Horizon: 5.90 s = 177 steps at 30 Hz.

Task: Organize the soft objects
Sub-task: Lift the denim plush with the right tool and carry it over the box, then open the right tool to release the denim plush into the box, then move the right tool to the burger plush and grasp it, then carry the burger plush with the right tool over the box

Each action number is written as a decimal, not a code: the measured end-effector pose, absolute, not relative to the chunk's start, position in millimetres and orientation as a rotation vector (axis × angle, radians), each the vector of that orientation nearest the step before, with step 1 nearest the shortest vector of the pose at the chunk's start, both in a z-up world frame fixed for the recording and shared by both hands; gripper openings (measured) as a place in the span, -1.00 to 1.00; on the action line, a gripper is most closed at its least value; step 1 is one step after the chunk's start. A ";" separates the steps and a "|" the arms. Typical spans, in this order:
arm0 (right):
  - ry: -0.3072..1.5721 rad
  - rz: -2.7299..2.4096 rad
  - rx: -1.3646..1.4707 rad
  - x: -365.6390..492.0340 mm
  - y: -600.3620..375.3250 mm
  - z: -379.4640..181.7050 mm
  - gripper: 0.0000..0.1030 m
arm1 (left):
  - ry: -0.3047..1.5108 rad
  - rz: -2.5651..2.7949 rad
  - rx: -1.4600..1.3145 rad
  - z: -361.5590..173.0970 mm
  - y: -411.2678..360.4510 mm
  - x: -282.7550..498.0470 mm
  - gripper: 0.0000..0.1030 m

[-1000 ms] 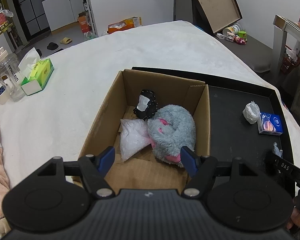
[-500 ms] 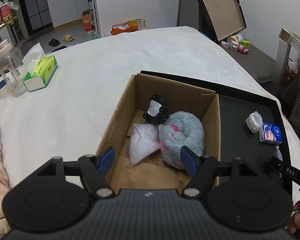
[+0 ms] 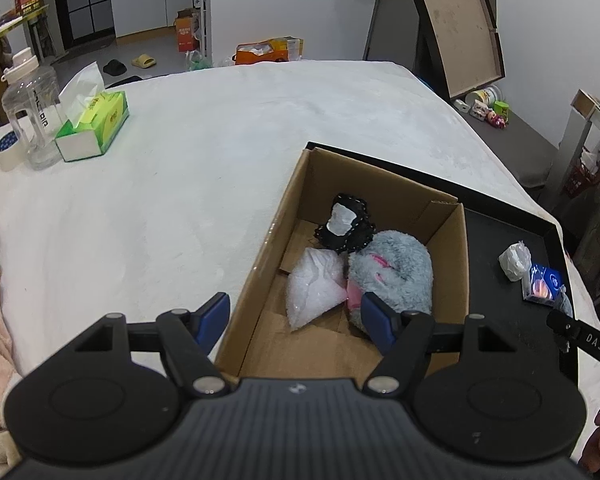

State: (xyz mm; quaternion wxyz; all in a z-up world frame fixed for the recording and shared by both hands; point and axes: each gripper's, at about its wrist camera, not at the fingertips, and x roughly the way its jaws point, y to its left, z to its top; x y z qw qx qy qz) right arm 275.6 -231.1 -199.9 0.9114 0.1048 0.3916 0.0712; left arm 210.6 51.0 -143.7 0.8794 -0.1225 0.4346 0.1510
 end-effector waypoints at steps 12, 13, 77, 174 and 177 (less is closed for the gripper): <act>0.759 0.203 0.172 266.4 -196.6 -167.1 -0.41 | 0.875 0.297 -0.325 -142.7 74.1 199.3 0.37; 0.756 0.207 0.169 265.5 -193.7 -164.7 -0.41 | 0.873 0.293 -0.331 -142.5 75.6 198.4 0.37; 0.856 0.463 0.164 217.0 -39.1 -144.9 -0.07 | 0.880 0.119 -0.553 -180.2 130.5 170.2 -0.74; 0.904 0.157 0.246 243.7 -220.7 -211.0 -0.16 | 0.948 0.256 -0.275 -159.7 68.8 203.0 0.40; 0.889 0.164 0.239 243.7 -216.0 -202.6 -0.17 | 0.941 0.246 -0.290 -158.6 71.9 200.8 0.40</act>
